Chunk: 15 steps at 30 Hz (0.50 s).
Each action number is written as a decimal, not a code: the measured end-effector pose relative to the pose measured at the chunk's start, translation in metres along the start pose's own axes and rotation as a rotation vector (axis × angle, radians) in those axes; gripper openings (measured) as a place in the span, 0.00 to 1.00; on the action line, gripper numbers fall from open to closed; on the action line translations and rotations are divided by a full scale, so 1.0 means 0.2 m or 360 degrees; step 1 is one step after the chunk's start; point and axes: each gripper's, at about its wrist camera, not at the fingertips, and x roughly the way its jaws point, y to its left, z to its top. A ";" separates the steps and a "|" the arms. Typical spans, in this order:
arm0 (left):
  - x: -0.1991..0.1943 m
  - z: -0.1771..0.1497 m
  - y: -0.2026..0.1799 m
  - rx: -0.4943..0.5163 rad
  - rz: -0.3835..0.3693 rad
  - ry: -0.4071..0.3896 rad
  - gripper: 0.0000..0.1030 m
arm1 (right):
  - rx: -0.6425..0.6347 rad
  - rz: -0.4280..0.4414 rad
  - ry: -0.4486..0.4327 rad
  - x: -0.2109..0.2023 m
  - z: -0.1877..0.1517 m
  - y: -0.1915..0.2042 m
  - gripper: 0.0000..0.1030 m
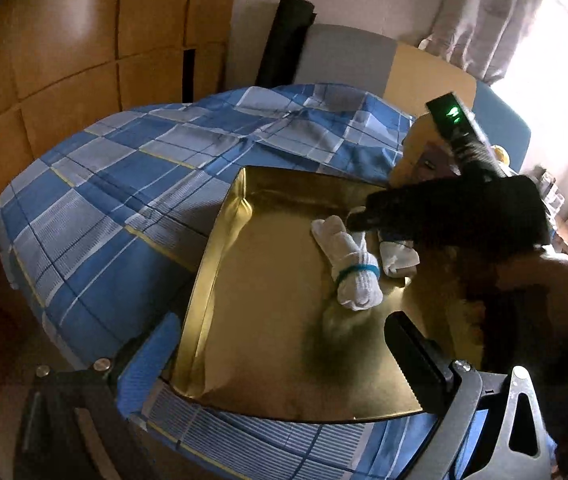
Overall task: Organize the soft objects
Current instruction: 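Carry the white gloves to the tray and release beside the roll with right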
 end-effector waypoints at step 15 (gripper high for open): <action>-0.04 -0.03 -0.10 0.0145 0.0036 -0.0037 1.00 | -0.0209 -0.0194 -0.0355 -0.38 -0.20 0.02 0.44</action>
